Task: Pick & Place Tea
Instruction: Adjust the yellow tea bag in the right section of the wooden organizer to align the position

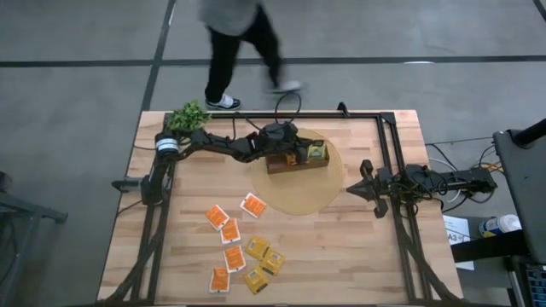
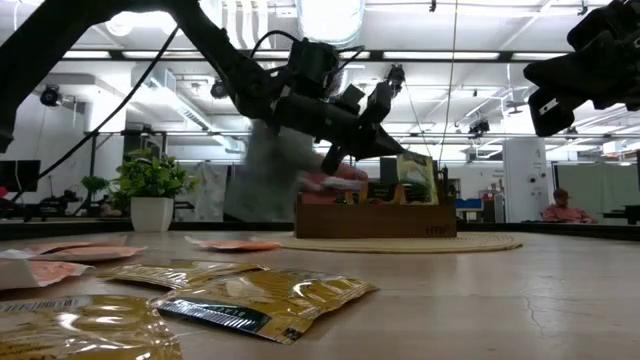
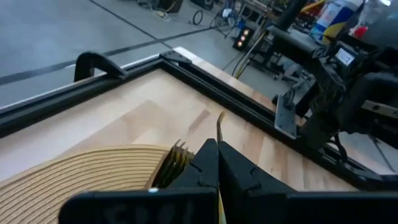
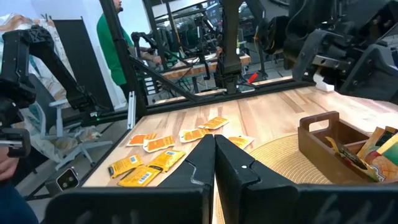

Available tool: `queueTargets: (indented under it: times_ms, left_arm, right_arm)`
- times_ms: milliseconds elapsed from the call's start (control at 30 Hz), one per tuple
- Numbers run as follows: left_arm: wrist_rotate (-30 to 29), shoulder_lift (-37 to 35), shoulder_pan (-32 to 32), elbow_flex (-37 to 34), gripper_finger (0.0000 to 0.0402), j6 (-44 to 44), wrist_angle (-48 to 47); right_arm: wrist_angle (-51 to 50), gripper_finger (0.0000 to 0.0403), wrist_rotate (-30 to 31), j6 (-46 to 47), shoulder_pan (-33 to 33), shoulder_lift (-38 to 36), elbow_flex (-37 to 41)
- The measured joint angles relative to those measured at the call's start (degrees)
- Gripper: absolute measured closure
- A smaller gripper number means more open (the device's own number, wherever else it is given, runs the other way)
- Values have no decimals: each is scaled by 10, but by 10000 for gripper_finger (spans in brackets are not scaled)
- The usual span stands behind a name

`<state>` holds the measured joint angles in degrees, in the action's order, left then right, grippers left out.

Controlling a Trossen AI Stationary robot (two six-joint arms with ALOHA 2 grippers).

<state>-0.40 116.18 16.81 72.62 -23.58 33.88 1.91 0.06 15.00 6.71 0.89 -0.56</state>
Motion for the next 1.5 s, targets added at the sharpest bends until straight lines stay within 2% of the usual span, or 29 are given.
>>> queueTargets:
  times_ms: [467,1500]
  left_arm:
    - [-23,11,-4,-15,402,-1,52]
    - [-50,39,-11,-9,401,31,77]
  right_arm:
    - [0,394,0,0,0,0,0]
    - [0,394,0,0,0,0,0]
